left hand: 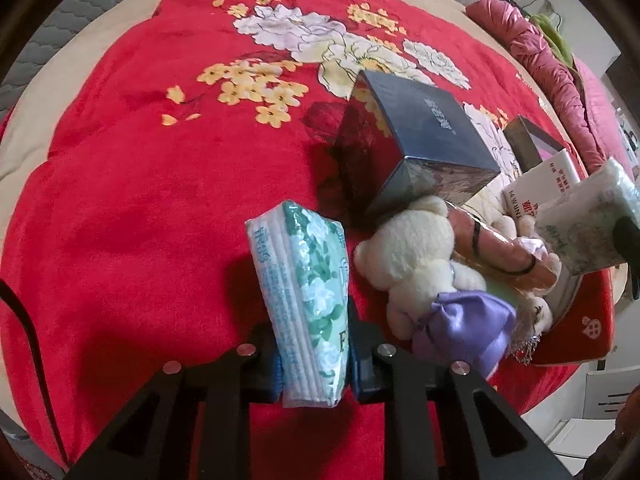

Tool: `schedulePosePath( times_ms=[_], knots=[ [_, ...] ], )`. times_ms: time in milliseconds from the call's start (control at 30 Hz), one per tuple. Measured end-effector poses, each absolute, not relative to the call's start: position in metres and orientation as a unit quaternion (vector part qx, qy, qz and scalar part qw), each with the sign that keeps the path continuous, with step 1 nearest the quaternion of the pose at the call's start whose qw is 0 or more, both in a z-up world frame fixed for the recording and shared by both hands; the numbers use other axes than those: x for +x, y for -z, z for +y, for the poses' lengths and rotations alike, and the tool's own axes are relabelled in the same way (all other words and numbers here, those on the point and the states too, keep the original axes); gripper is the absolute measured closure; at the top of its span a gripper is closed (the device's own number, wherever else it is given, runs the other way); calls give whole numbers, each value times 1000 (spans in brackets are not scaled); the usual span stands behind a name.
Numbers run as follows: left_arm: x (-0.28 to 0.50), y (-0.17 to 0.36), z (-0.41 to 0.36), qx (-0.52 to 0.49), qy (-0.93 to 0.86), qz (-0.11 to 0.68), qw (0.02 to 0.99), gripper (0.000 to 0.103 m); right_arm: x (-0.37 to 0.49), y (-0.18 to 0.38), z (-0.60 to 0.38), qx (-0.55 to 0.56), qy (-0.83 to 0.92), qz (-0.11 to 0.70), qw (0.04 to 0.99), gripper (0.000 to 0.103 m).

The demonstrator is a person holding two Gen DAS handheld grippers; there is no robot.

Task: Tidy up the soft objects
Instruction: 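Grasp the green floral tissue pack with the left tool while the right tool grasps the white packet, then carry the tissue pack and white packet over the pink book tray with both tools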

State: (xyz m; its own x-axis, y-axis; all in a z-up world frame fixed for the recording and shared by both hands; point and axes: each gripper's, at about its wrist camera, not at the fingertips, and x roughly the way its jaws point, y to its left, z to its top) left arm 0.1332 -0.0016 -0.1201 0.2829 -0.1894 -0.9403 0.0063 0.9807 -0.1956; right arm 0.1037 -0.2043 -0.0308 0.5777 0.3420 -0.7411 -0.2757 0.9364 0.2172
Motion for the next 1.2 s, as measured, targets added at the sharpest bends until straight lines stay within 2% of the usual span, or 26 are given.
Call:
schedulePosePath(
  times_ms=[433,1200],
  knots=[
    [103,60,9,-53,44,541,838,79,88,20,-207,58,-178,418,889,77],
    [63,-51,-61,-16,97,446,890,79,48,-32,-240,74,-156,372,912,77]
  ],
)
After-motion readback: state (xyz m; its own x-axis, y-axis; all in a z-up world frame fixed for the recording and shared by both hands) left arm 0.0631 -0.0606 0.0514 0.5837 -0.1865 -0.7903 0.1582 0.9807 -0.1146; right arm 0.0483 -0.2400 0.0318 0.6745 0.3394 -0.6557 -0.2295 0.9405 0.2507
